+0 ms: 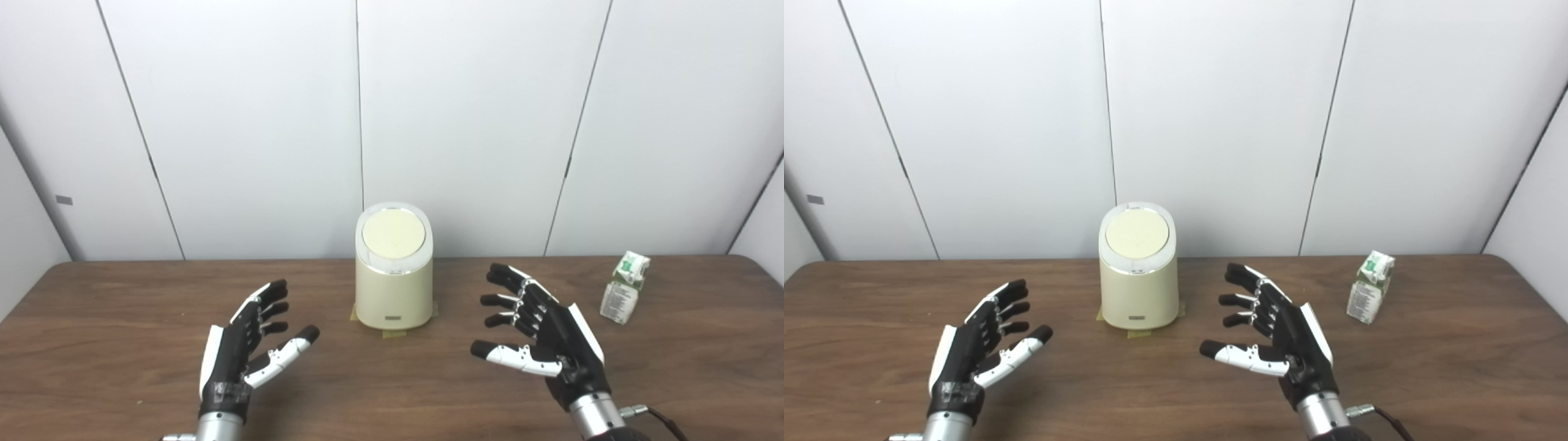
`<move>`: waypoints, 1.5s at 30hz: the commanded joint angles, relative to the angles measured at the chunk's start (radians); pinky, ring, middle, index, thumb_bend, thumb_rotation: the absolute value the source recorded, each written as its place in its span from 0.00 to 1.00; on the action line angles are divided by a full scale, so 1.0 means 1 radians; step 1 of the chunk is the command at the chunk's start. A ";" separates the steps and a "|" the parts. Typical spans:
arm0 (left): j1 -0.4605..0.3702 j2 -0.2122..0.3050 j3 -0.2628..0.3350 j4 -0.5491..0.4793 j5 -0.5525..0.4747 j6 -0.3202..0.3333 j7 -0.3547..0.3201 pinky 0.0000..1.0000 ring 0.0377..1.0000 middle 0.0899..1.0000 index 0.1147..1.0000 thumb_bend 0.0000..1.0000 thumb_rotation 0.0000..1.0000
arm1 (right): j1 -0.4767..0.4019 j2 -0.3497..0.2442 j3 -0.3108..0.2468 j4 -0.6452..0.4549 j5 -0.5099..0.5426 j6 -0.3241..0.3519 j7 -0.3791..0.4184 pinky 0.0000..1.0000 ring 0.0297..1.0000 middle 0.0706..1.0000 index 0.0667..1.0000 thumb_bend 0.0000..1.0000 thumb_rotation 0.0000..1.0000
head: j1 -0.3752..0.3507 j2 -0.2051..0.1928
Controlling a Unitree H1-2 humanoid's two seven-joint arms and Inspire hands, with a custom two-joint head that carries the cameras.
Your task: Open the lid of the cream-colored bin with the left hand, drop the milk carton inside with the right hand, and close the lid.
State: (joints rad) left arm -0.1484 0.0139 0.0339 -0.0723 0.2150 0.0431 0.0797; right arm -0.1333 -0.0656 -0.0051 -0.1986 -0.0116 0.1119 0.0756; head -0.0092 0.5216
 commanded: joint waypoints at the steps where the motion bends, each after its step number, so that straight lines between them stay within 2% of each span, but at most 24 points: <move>1: -0.108 0.007 -0.012 -0.030 0.050 0.013 0.025 0.95 0.95 0.93 0.97 0.89 0.38 | -0.044 -0.007 -0.006 -0.009 0.013 -0.046 0.000 0.59 0.73 0.82 0.80 0.76 0.15 | 0.003 -0.001; 4: -0.187 0.016 -0.027 -0.010 0.068 0.059 0.008 0.99 1.00 0.99 1.00 0.96 0.39 | -0.049 -0.008 -0.008 0.000 0.012 -0.055 -0.003 0.59 0.73 0.82 0.80 0.76 0.15 | 0.005 -0.004; 11: -0.355 0.050 -0.063 0.047 0.117 0.173 -0.016 1.00 1.00 1.00 1.00 0.98 0.37 | -0.058 -0.006 -0.008 0.007 0.001 -0.062 -0.011 0.59 0.72 0.82 0.80 0.78 0.18 | 0.013 -0.004; 16: -0.462 0.049 -0.089 0.116 0.177 0.224 0.022 0.96 1.00 1.00 1.00 1.00 0.38 | -0.061 -0.002 -0.002 0.003 -0.011 -0.061 -0.013 0.59 0.71 0.81 0.80 0.78 0.19 | 0.010 -0.004; 19: -0.508 0.050 -0.108 0.144 0.221 0.251 0.038 0.99 1.00 1.00 1.00 1.00 0.40 | -0.062 0.004 0.000 -0.001 -0.012 -0.060 -0.015 0.58 0.71 0.81 0.80 0.78 0.18 | 0.013 -0.004; 26: -0.597 0.076 -0.166 0.236 0.297 0.262 0.038 1.00 1.00 1.00 1.00 0.99 0.36 | -0.060 0.019 0.006 -0.017 -0.013 -0.050 -0.016 0.58 0.70 0.80 0.79 0.77 0.15 | 0.004 0.001; 33: -0.662 0.094 -0.192 0.325 0.319 0.263 0.037 1.00 1.00 1.00 1.00 1.00 0.35 | -0.060 0.029 0.014 -0.025 -0.022 -0.048 -0.024 0.58 0.70 0.79 0.79 0.76 0.14 | -0.003 0.006; 45: -0.668 0.118 -0.240 0.394 0.338 0.260 0.040 1.00 1.00 1.00 1.00 1.00 0.23 | -0.060 0.046 0.020 -0.047 -0.039 -0.020 -0.043 0.58 0.70 0.79 0.79 0.78 0.17 | -0.016 0.013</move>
State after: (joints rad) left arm -0.7598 0.1205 -0.2017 0.3428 0.5276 0.3209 0.1041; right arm -0.1549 -0.0238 0.0127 -0.2045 -0.0510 0.1086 0.0391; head -0.0245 0.5338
